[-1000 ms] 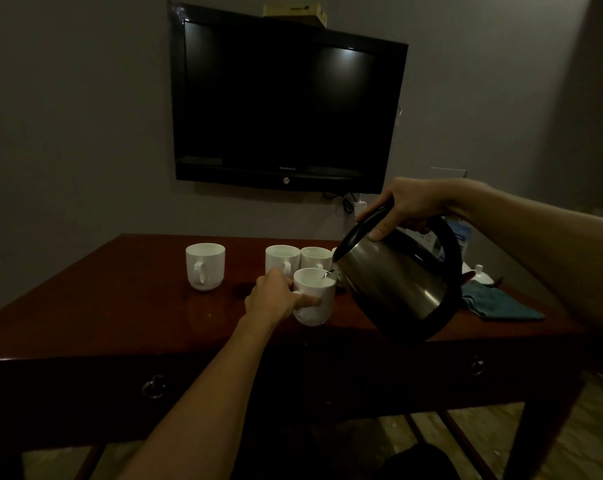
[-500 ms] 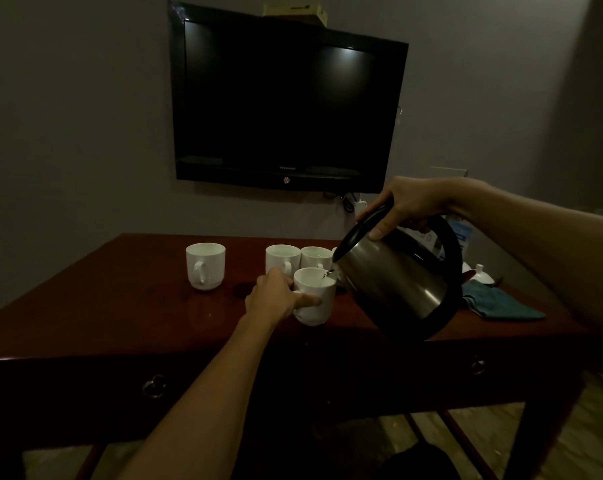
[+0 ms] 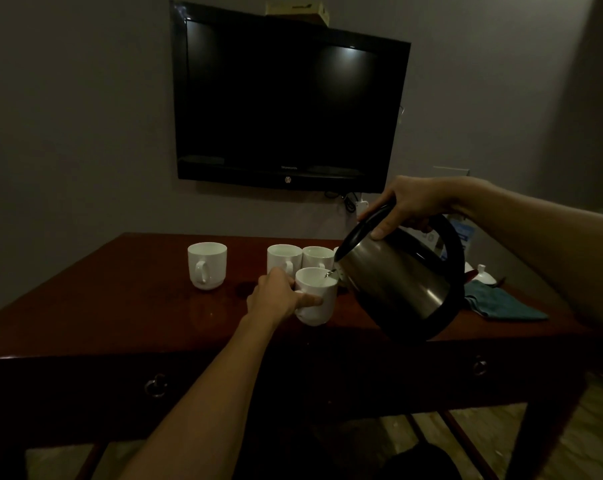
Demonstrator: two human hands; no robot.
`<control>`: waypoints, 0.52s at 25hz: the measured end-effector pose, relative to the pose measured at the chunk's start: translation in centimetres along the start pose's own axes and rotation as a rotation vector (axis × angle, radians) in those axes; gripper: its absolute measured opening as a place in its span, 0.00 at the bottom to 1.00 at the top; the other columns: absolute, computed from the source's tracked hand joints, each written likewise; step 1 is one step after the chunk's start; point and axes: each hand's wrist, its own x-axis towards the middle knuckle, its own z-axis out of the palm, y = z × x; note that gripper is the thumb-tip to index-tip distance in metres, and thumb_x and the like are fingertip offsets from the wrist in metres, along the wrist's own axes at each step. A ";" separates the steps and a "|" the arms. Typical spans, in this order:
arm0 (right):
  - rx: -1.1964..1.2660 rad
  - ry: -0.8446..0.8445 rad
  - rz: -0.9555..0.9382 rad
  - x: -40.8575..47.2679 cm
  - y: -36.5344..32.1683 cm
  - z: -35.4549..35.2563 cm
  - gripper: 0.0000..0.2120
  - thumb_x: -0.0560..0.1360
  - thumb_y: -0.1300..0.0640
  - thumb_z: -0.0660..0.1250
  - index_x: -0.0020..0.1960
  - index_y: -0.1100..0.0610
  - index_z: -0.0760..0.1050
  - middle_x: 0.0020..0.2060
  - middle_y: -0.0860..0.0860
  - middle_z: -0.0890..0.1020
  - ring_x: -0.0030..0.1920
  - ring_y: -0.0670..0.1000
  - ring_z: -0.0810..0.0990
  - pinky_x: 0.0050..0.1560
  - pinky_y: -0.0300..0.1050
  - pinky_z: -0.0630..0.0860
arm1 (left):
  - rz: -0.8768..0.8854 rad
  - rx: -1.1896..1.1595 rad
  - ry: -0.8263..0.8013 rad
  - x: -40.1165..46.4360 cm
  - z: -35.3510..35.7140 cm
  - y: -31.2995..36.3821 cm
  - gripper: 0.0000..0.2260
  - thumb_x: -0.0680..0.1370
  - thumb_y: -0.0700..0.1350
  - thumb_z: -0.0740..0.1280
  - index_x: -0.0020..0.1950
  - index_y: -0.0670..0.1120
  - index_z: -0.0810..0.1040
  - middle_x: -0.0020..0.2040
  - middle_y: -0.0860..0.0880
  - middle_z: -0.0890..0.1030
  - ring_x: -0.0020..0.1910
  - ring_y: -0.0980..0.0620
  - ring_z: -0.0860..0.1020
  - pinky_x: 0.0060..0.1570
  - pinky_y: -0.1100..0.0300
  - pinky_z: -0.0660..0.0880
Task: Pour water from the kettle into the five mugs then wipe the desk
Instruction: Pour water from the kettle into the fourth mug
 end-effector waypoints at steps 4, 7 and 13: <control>0.005 -0.004 0.005 0.0 0.1 -0.1 0.28 0.67 0.48 0.77 0.66 0.47 0.78 0.37 0.57 0.76 0.29 0.49 0.73 0.27 0.41 0.74 | 0.004 -0.015 -0.009 -0.2 -0.1 0.1 0.24 0.67 0.59 0.77 0.55 0.46 0.81 0.43 0.53 0.71 0.47 0.54 0.71 0.43 0.55 0.69; 0.002 0.001 0.004 -0.1 0.1 0.0 0.26 0.68 0.50 0.77 0.66 0.47 0.78 0.35 0.56 0.76 0.27 0.47 0.73 0.27 0.40 0.73 | 0.015 -0.017 -0.006 -0.2 -0.1 0.1 0.24 0.67 0.59 0.77 0.55 0.46 0.81 0.40 0.55 0.69 0.46 0.54 0.70 0.42 0.56 0.68; -0.014 0.009 -0.008 -0.1 0.0 0.0 0.27 0.67 0.49 0.77 0.65 0.48 0.79 0.35 0.56 0.78 0.27 0.47 0.74 0.27 0.41 0.74 | 0.019 -0.008 -0.004 0.0 0.1 -0.2 0.22 0.65 0.60 0.77 0.50 0.47 0.81 0.42 0.53 0.76 0.49 0.53 0.75 0.43 0.55 0.71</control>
